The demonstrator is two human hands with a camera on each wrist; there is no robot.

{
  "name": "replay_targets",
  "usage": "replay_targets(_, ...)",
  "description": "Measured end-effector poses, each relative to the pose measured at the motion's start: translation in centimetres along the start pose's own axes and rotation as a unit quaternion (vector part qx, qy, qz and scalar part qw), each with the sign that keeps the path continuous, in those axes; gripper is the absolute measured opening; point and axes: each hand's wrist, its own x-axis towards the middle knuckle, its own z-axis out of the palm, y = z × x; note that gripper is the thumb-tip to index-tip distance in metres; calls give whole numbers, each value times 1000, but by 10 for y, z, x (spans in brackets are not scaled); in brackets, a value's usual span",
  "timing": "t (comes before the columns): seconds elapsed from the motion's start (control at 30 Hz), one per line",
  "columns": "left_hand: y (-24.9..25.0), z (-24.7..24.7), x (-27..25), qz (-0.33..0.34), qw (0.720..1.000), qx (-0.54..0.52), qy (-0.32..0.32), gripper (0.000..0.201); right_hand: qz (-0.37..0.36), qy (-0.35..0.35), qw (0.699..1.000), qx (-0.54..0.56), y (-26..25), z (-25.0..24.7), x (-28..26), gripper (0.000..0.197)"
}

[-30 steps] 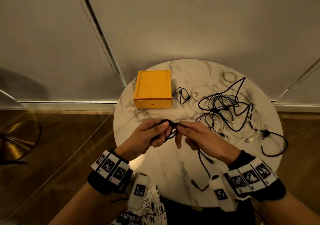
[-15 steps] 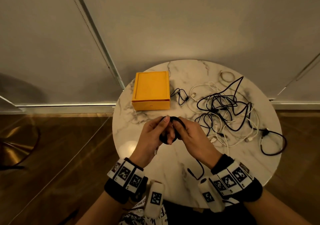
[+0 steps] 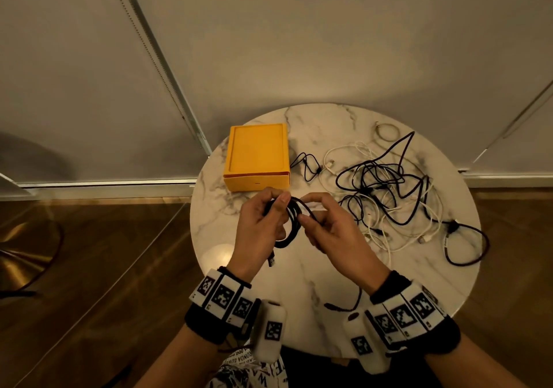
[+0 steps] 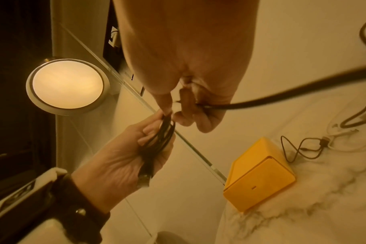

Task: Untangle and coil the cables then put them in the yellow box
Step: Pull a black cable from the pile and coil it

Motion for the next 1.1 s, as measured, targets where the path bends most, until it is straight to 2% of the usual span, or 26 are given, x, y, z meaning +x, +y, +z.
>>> replay_targets(0.13,4,-13,6,11,997,-40,64,19,8,19,997,-76,8,-5,0,20)
replay_targets(0.23,4,-11,8,18,995,-51,82,18,-19,-16,983,-181,13,9,-2,24)
replay_targets(0.3,1,-7,7,10,993,-73,90,21,-25,-47,966,-251,15,23,-3,28)
replay_targets(0.37,-2,-4,6,-11,991,-97,94,23,-9,-86,937,-338,18,33,-2,31)
replay_targets(0.47,-5,0,1,-40,989,-120,74,26,-4,-151,902,-404,11,42,-2,26)
replay_targets(0.6,-14,1,-3,-14,999,-31,37,25,-20,-222,877,-425,5,37,-1,27)
replay_targets(0.7,-31,-6,-3,33,994,106,-23,20,-34,-254,861,-439,1,29,0,19)
replay_targets(0.77,-40,-12,-5,46,980,181,-74,25,-44,-261,861,-435,-3,23,1,15)
replay_targets(0.83,-38,-15,-10,28,973,205,-102,30,-88,-260,864,-422,-9,17,4,11)
replay_targets(0.93,-26,-12,-17,-54,978,162,-120,46,-135,-237,874,-402,-17,3,11,9)
replay_targets(1.0,-23,-11,-20,-76,978,131,-142,47,-143,-224,884,-385,-16,-9,17,19)
replay_targets(1.1,-24,-15,-23,-91,969,112,-201,36,-80,-132,955,-254,-12,-29,30,22)
